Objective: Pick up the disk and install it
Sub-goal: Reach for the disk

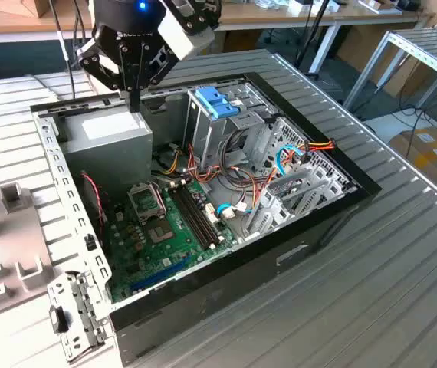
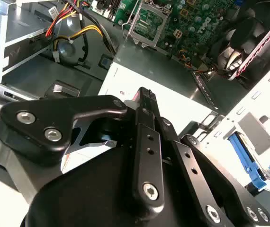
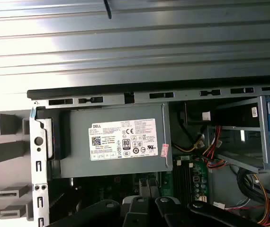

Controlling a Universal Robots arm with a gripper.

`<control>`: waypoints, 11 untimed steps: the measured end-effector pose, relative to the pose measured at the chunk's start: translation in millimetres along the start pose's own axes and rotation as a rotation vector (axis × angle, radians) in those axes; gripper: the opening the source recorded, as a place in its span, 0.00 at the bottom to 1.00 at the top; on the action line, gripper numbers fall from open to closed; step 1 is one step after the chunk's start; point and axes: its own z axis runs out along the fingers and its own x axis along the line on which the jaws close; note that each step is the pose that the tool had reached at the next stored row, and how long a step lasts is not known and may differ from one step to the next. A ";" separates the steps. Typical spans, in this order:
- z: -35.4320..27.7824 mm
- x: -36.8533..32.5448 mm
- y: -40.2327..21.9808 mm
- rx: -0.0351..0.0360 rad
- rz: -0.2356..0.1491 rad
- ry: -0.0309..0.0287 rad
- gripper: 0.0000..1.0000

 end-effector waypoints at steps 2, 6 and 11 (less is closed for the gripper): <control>0.0 1.0 -0.1 0.0000 0.000 0.0000 0.11; 0.0 1.7 -0.1 0.0000 0.000 0.0000 0.11; -0.1 4.7 -0.3 -0.0001 0.000 0.0000 0.11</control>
